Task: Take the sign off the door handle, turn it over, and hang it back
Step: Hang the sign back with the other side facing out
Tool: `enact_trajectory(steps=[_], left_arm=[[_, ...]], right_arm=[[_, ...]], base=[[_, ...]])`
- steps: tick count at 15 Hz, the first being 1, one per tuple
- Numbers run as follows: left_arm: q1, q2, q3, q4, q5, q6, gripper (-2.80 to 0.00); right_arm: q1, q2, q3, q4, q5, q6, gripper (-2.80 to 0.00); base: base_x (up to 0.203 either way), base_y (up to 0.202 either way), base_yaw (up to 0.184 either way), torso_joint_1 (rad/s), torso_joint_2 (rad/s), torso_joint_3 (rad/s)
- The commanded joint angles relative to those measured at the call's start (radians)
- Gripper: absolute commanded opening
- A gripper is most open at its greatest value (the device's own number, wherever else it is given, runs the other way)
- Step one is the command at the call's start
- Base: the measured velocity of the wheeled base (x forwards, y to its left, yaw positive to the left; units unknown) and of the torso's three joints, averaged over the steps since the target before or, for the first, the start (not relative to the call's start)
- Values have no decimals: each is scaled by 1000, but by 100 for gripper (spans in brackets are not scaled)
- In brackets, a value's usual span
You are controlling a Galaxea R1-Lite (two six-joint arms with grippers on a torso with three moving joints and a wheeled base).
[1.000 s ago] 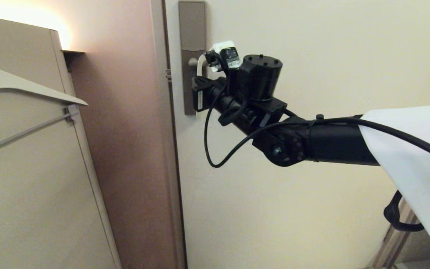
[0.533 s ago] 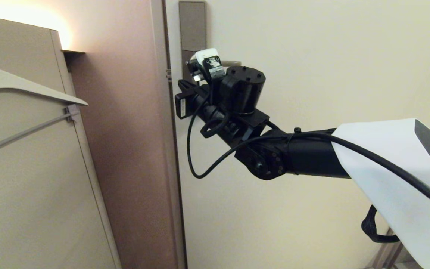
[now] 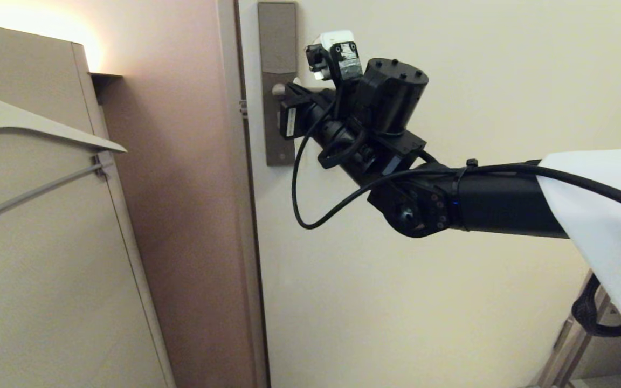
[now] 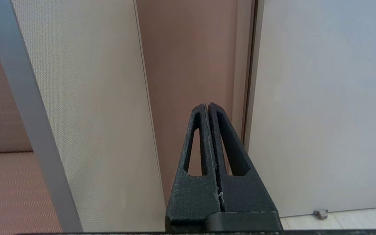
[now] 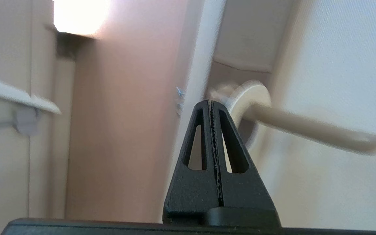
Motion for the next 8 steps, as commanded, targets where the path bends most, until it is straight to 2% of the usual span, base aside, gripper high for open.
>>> enact_trajectory(steps=[1, 8], left_arm=[[0, 1, 0, 0, 0, 0, -280], [0, 1, 0, 0, 0, 0, -280]], right_arm=[[-26, -43, 40, 22, -1, -1, -280], [-65, 41, 36, 30, 1, 4, -280]], base=[[0, 0, 0, 0, 0, 0], [0, 0, 0, 0, 0, 0]])
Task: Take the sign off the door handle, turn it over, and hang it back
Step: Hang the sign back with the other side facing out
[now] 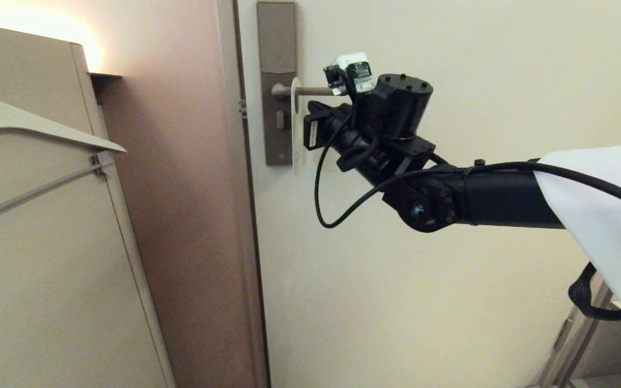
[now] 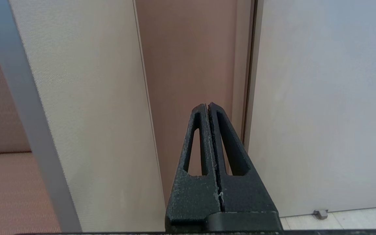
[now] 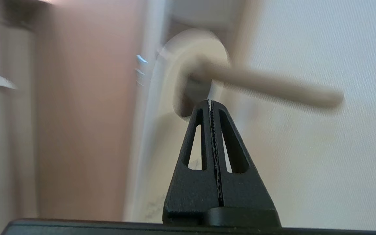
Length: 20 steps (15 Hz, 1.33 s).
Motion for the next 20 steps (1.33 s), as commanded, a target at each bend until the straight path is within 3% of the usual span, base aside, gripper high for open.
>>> enact_trajectory(steps=[1, 9, 17, 20], left_arm=[[0, 1, 0, 0, 0, 0, -280], [0, 1, 0, 0, 0, 0, -280], [0, 1, 0, 0, 0, 0, -280], [0, 1, 0, 0, 0, 0, -280]], right_arm=[[-2, 47, -12, -7, 1, -2, -280], [-32, 141, -94, -12, 1, -7, -280], [60, 164, -186, -10, 8, -7, -280], [71, 170, -187, -10, 7, -53, -280]], base=[[0, 0, 0, 0, 0, 0], [0, 0, 0, 0, 0, 0], [0, 0, 0, 0, 0, 0], [0, 0, 0, 0, 0, 0]])
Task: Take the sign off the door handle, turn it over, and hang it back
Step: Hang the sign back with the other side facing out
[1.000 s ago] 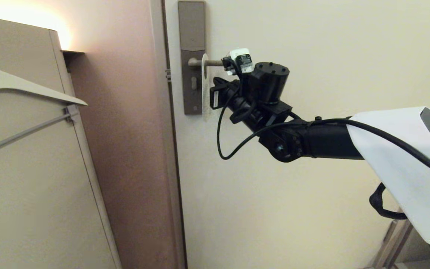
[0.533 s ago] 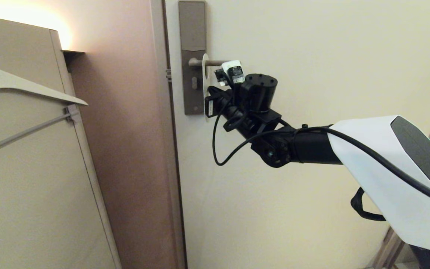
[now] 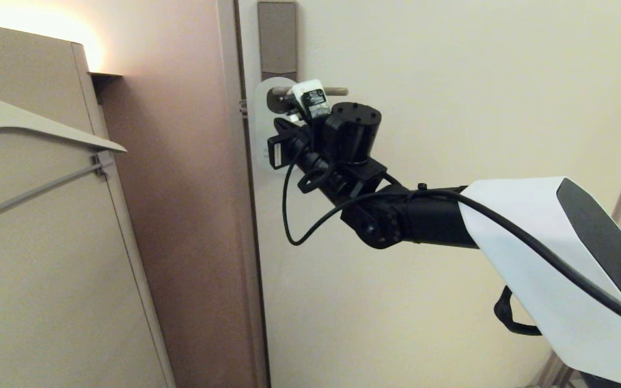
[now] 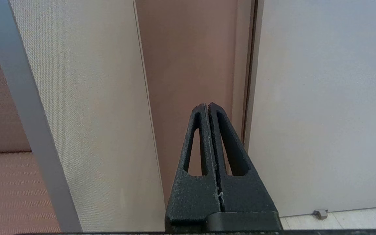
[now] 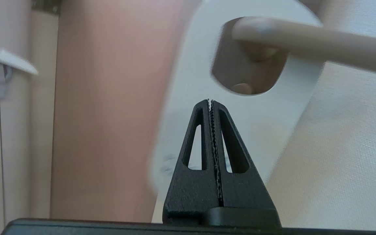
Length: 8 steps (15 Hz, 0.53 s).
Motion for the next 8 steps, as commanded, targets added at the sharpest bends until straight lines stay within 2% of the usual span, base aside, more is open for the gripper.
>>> enact_trajectory(steps=[1, 8], left_arm=[[0, 1, 0, 0, 0, 0, -280], [0, 1, 0, 0, 0, 0, -280]], right_arm=[[6, 5, -3, -5, -2, -16, -280], [6, 55, -14, -2, -4, -19, -280]], base=[[0, 0, 0, 0, 0, 0], [0, 0, 0, 0, 0, 0]])
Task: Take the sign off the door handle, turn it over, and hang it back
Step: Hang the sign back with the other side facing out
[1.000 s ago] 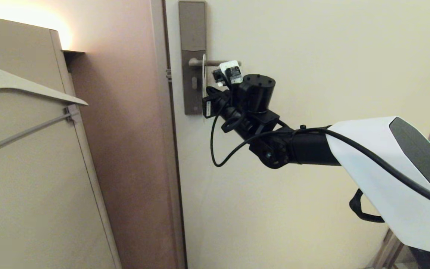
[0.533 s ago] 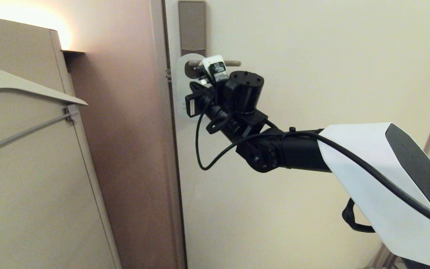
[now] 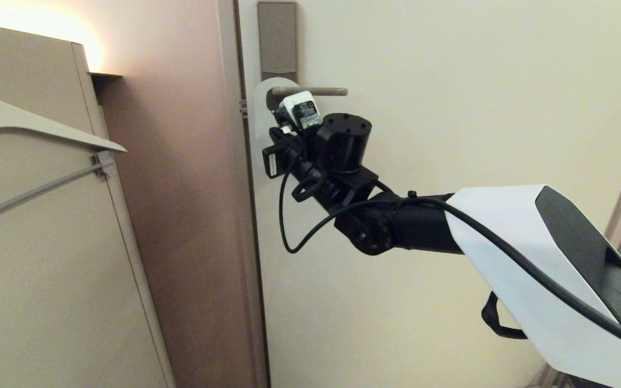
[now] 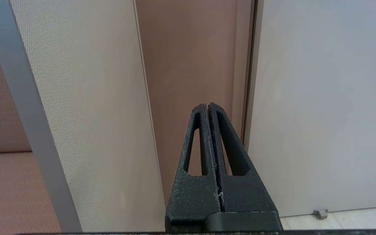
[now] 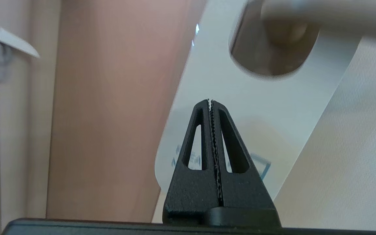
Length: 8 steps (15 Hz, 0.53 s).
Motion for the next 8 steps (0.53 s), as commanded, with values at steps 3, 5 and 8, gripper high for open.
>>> enact_trajectory(steps=[3, 5, 8], left_arm=[[0, 1, 0, 0, 0, 0, -280], [0, 1, 0, 2, 0, 0, -280], [0, 1, 0, 0, 0, 0, -280]], right_arm=[[-5, 34, -1, -4, -2, -2, -280], [-15, 9, 2, -4, -8, -3, -280], [-34, -93, 25, 25, -10, -15, -280]], base=[[0, 0, 0, 0, 0, 0], [0, 0, 0, 0, 0, 0], [0, 0, 0, 0, 0, 0]])
